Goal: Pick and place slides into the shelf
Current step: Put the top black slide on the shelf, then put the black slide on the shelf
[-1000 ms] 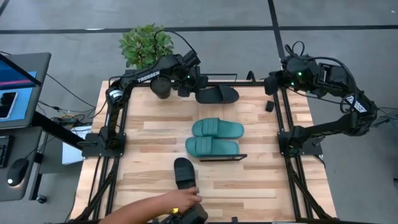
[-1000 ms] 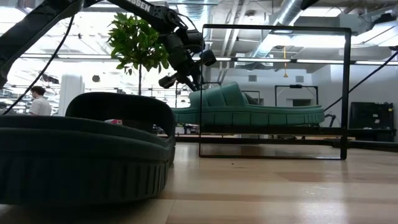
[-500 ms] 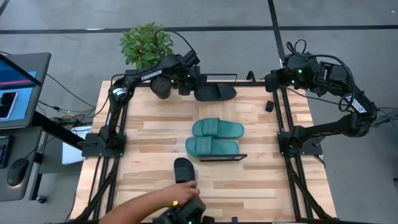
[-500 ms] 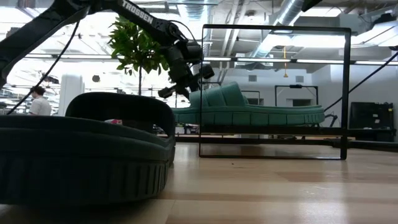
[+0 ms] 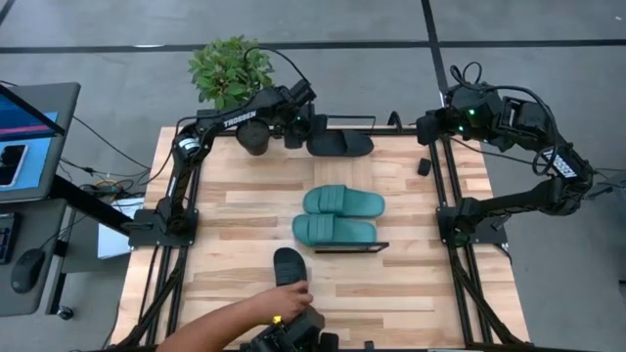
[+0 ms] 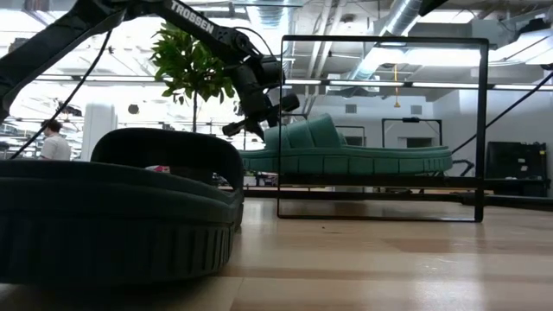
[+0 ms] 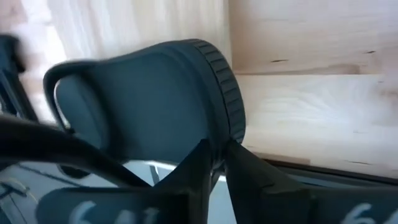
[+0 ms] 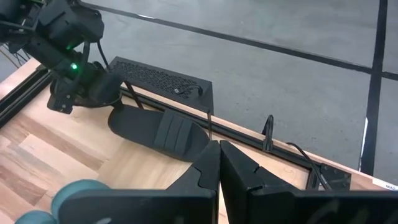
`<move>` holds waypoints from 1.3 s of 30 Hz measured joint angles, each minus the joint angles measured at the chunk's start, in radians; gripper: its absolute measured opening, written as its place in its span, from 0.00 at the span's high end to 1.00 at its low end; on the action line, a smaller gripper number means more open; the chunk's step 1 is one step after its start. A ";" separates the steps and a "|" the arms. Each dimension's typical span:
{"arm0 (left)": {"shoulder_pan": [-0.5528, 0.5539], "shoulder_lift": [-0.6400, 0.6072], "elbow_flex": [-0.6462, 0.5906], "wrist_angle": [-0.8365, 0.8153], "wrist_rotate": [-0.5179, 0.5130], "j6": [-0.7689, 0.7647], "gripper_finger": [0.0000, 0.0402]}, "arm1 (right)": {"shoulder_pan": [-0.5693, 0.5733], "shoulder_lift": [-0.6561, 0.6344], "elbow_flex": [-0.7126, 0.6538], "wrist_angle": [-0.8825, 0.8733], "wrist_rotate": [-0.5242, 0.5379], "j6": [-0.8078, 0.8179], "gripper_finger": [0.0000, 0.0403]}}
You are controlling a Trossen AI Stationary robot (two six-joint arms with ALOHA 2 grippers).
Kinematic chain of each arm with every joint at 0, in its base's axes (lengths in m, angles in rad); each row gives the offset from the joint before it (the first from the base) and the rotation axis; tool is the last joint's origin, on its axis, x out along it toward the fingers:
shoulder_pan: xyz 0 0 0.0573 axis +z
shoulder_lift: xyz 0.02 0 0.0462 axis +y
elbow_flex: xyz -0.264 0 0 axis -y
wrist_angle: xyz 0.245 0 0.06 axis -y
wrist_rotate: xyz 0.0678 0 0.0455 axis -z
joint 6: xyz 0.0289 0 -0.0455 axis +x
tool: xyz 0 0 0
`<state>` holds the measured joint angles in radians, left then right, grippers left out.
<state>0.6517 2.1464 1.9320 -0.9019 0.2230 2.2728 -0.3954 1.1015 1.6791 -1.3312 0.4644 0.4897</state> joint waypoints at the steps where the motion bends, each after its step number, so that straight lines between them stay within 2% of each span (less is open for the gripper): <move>1: 0.000 0.000 0.000 0.008 0.000 -0.017 0.91 | 0.000 0.000 0.000 0.000 0.000 0.000 1.00; 18: -0.001 0.000 0.000 0.042 0.004 -0.088 0.67 | 0.001 0.000 0.000 0.000 -0.021 -0.003 1.00; 23: -0.001 0.000 0.000 0.070 -0.033 -0.123 0.62 | 0.001 0.000 0.000 0.000 -0.022 -0.018 1.00; 26: -0.003 0.000 0.000 0.098 -0.070 -0.131 0.60 | 0.001 0.000 0.000 0.000 -0.022 -0.019 1.00; 35: -0.002 -0.001 0.001 0.156 -0.086 -0.182 0.59 | 0.001 0.000 0.000 0.000 -0.022 -0.027 1.00; 39: -0.006 -0.002 0.001 0.188 -0.148 -0.206 0.59 | 0.003 0.000 0.000 0.000 -0.022 -0.030 1.00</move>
<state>0.6455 2.1445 1.9327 -0.7140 0.0745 2.0668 -0.3924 1.1015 1.6791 -1.3315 0.4424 0.4593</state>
